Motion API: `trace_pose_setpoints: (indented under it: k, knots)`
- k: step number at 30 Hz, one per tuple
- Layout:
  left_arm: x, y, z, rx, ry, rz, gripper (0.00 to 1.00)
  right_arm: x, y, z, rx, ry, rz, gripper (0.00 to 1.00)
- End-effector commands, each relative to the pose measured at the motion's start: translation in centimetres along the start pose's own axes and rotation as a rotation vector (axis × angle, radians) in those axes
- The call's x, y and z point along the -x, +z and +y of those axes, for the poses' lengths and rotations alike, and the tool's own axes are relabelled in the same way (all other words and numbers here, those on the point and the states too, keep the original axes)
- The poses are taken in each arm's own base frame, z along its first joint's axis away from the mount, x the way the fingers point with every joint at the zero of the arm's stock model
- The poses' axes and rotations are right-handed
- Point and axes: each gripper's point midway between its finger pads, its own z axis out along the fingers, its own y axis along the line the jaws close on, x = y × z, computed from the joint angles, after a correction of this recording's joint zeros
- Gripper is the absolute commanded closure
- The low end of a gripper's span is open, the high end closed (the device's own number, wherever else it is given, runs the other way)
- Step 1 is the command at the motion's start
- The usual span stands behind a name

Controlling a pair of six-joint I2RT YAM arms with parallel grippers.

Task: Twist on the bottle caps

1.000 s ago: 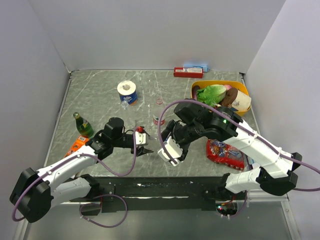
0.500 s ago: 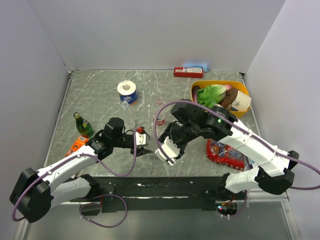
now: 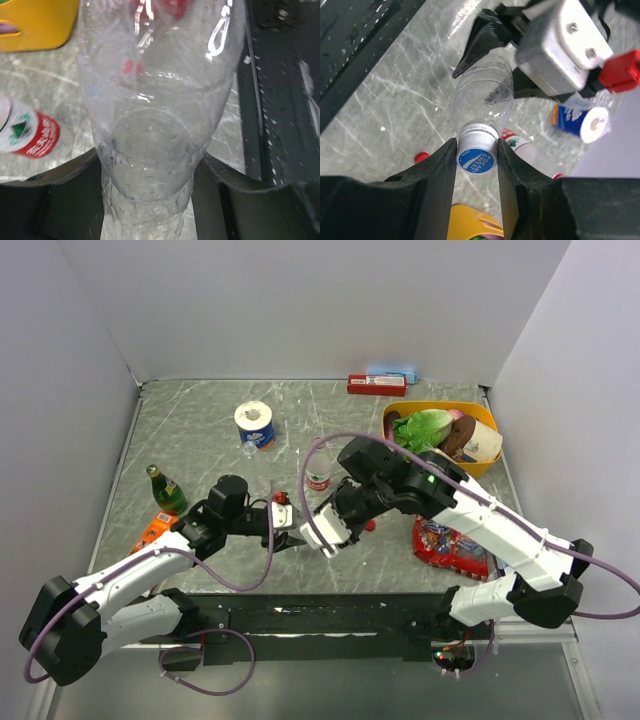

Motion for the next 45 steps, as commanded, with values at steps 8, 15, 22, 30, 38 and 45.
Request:
trace_pose_setpoints:
  k: [8, 15, 22, 30, 38, 45]
  knots:
    - [9.4, -4.6, 10.8, 0.748, 0.068, -0.32, 0.99, -0.8, 3.3, -4.5, 0.103, 0.983, -0.075, 0.85]
    - [7.5, -5.3, 13.8, 0.951, -0.067, -0.232, 0.99, -2.6, 5.0, -5.3, 0.058, 1.414, -0.028, 0.95]
    - [5.0, -4.2, 12.6, 0.882, -0.141, -0.131, 0.99, -3.8, 4.8, -5.8, -0.028, 1.462, 0.046, 0.77]
    - [1.8, -1.5, 5.7, 0.473, -0.084, -0.009, 0.99, -2.9, -6.5, -13.0, -0.308, 1.155, -0.132, 0.25]
    - [1.1, -0.7, -1.4, -0.007, -0.033, 0.023, 0.99, 0.8, -6.4, -4.6, -0.185, 0.466, -0.197, 0.26]
    - [0.1, -0.3, -1.4, -0.196, 0.004, 0.127, 0.99, 1.6, -3.5, -1.2, -0.172, -0.016, -0.113, 0.26]
